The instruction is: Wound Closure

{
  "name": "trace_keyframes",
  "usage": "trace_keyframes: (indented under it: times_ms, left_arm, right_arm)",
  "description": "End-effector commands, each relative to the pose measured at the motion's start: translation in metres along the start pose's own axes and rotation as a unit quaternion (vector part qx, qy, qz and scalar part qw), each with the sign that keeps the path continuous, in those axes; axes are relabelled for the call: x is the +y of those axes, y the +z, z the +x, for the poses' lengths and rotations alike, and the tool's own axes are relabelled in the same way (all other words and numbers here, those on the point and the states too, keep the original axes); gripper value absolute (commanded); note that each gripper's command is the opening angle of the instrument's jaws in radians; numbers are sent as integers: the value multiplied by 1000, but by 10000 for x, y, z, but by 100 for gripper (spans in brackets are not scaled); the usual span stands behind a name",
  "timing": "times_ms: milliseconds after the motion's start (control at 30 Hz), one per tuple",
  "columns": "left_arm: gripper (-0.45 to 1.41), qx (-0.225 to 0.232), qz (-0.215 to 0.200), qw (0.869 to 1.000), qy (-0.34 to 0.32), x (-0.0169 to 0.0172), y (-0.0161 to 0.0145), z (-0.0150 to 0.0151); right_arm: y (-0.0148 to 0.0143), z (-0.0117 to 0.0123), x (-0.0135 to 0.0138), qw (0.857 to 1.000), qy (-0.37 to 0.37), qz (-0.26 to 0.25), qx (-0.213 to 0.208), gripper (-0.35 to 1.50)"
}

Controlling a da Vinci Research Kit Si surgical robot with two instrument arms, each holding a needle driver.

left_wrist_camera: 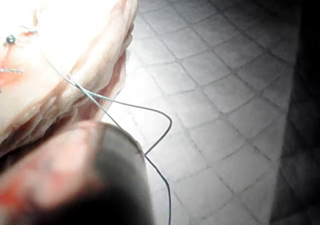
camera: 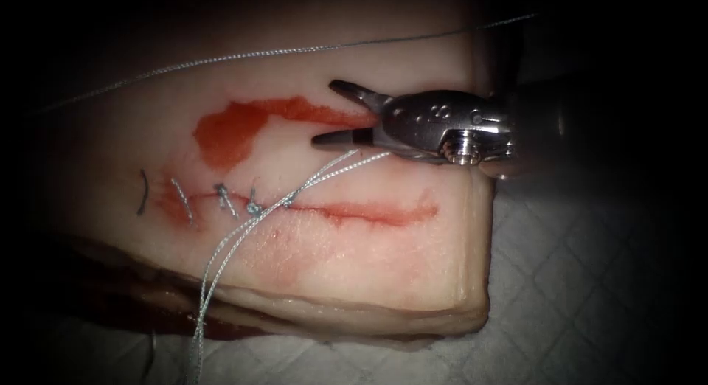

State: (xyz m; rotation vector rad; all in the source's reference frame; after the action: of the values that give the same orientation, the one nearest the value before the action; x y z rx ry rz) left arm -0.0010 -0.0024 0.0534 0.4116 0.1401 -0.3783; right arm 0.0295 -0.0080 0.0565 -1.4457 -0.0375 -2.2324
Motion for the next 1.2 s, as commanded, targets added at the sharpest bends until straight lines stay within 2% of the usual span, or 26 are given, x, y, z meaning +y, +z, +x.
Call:
trace_keyframes:
  times_ms: [33, 100, 200, 333, 367, 400, 433, 500, 533, 667, 800, 833, 867, 1067, 1167, 1200]
  left_arm:
    - [-45, -26, -2, 1000, -5, 7, -9, -17]
    - [-45, -79, -13, 996, -24, 25, -36, -47]
    - [-45, -147, -48, 986, -58, 42, -61, -90]
    - [-45, -244, -104, 958, -111, 67, -88, -136]
    - [-45, -279, -124, 946, -114, 77, -99, -146]
    - [-45, -324, -160, 923, -131, 93, -120, -157]
    - [-45, -341, -179, 912, -139, 101, -131, -162]
    - [-45, -386, -216, 882, -162, 125, -163, -179]
    - [-45, -399, -223, 872, -172, 134, -174, -186]
    - [-45, -422, -231, 856, -190, 159, -201, -216]
    - [-45, -448, -215, 847, -189, 177, -209, -258]
    - [-45, -458, -209, 844, -185, 183, -205, -280]
    - [-45, -461, -210, 842, -186, 185, -203, -288]
    - [-45, -476, -221, 831, -185, 201, -178, -315]
    - [-45, -499, -213, 823, -172, 182, -150, -323]
    - [-45, -502, -200, 824, -168, 173, -144, -324]
  right_arm:
    - [4, -12, 8, 1000, 6, -2, -7, 141]
    - [-2, -23, 11, 1000, 13, -2, -16, 141]
    - [-14, -41, 10, 999, 21, 1, -42, 143]
    - [-25, -57, 6, 997, 30, 8, -76, 143]
    - [-27, -60, 4, 996, 32, 10, -84, 143]
    - [-31, -64, -1, 995, 35, 13, -94, 141]
    - [-32, -65, -3, 995, 36, 17, -97, 140]
    - [-34, -63, -8, 994, 38, 24, -102, 138]
    - [-33, -62, -9, 994, 37, 24, -102, 136]
    - [-28, -56, -6, 994, 34, 26, -103, 128]
    - [-19, -50, -1, 994, 31, 28, -104, 121]
    - [-17, -47, 2, 994, 29, 29, -105, 121]
    - [-17, -46, 3, 994, 29, 29, -105, 123]
    - [-29, -47, -1, 992, 31, 28, -119, 121]
    - [-35, -51, -6, 991, 34, 28, -124, 120]
    - [-37, -51, -7, 991, 34, 28, -125, 118]
